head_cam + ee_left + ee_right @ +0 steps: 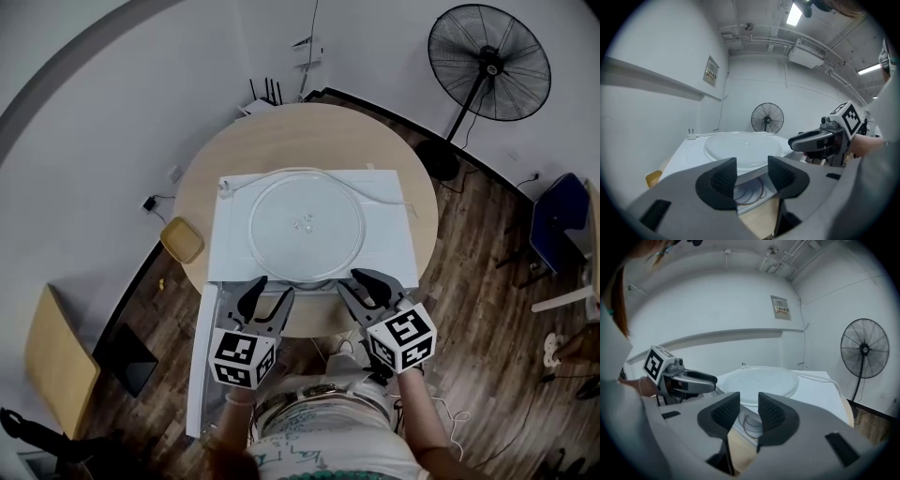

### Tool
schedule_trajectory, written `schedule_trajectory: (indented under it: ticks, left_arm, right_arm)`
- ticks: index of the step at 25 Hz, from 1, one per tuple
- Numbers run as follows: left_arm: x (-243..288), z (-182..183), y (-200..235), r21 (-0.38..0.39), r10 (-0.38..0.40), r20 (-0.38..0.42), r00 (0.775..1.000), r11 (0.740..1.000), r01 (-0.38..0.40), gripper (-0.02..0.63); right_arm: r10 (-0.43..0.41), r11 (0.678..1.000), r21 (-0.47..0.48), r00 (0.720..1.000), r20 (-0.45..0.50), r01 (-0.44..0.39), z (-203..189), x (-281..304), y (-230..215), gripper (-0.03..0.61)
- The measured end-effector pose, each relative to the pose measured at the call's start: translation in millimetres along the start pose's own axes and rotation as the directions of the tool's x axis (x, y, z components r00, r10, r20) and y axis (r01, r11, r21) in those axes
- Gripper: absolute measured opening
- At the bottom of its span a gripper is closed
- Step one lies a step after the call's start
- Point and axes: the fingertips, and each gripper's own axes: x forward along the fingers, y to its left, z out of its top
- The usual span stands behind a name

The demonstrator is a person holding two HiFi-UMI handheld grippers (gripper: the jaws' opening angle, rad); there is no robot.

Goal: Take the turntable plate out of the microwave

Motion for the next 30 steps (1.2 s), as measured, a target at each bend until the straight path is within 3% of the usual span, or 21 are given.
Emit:
schedule_trajectory:
  ticks: [3,5,11,19,30]
  left_arm:
    - [-10,3,-6,0.025,-0.021,0.022,1.0,0.999,0.02,0.079]
    - [-16,0,-14,0.019,-0.041,0.036,0.998,0.999,0.041,0.034]
    - [-40,-18,-33,-0.014,-0.097,0.056,0.994,0.995,0.098,0.02]
    - [-80,-45,-50,-0.005,-0.137,0.062,0.989,0.99,0.138,0.017]
    - [-107,-47,-59,0.004,-0.122,0.105,0.987,0.993,0.122,0.018]
  right_arm:
    - [0.085,0.996,0.008,0.993,0.086,-0.086,9,-7,18,0.006]
    - [0.118,0.993,0.016,0.987,0.112,-0.121,8,-12,29,-0.005]
    - [0.116,0.992,-0.068,0.985,0.124,-0.108,-6,-23,64,-0.009]
    - [0.091,0.995,-0.067,0.977,0.191,-0.079,-16,-44,106,-0.009]
    - [0.138,0.989,-0.1,0.941,0.308,-0.113,-9,-75,135,-0.009]
